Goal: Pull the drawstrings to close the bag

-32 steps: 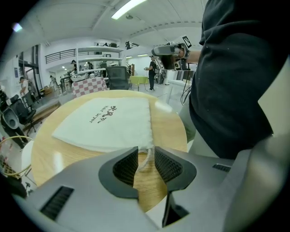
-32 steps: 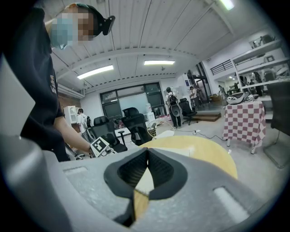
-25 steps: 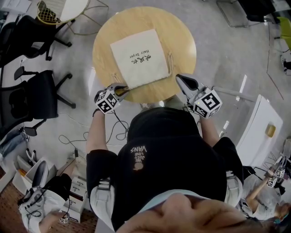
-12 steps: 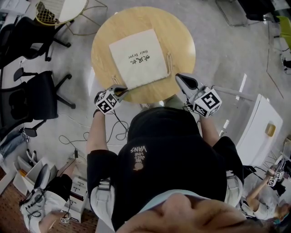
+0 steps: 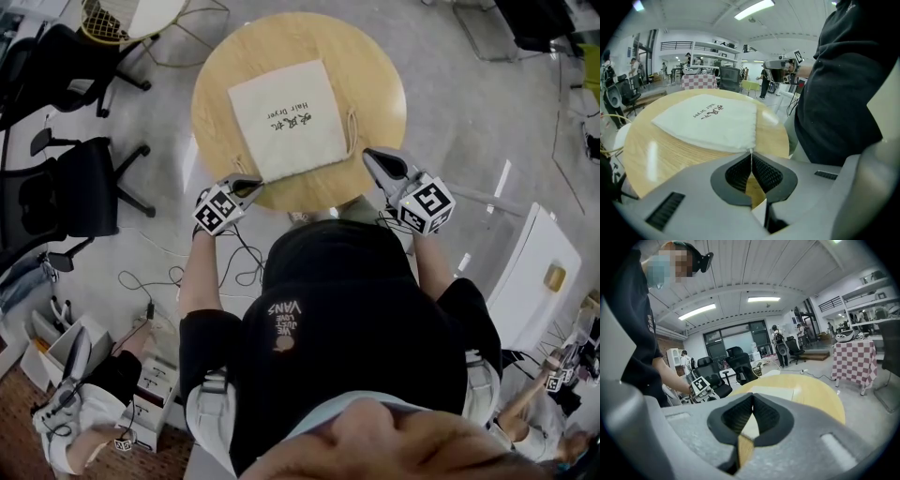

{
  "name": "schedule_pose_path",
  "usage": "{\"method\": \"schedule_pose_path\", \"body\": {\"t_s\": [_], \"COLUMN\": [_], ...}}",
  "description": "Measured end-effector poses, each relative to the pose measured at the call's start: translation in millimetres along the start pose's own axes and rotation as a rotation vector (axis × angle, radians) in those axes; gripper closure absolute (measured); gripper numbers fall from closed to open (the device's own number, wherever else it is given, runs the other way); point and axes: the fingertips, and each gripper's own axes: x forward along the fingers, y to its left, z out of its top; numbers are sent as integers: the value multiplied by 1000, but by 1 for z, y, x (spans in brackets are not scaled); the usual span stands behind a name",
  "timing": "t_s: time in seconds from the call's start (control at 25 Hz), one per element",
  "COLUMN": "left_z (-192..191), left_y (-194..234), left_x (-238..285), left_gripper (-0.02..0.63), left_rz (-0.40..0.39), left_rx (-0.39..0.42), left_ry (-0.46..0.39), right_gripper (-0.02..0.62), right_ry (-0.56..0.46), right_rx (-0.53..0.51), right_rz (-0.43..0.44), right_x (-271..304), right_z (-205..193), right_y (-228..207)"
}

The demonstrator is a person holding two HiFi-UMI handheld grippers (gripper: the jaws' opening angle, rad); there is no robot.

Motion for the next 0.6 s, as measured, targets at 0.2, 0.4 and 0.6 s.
{"method": "schedule_pose_path", "body": {"t_s": [0.2, 0.4, 0.6], "left_z": [5, 8, 7], "left_y": [-1, -2, -1], "left_x": [-5, -6, -4], "left_gripper": [589, 591, 591], "left_rz": [24, 72, 126], "left_rx": [-49, -86, -141], "left_ry": [-16, -11, 5], "right_gripper": [597, 597, 597], "right_ry": [44, 117, 179], "right_rx": [-40, -114, -176], "right_rz": [51, 117, 189], "right_x": [11, 20, 27], "right_z": [-12, -31, -50], "right_y": [-7, -15, -21]}}
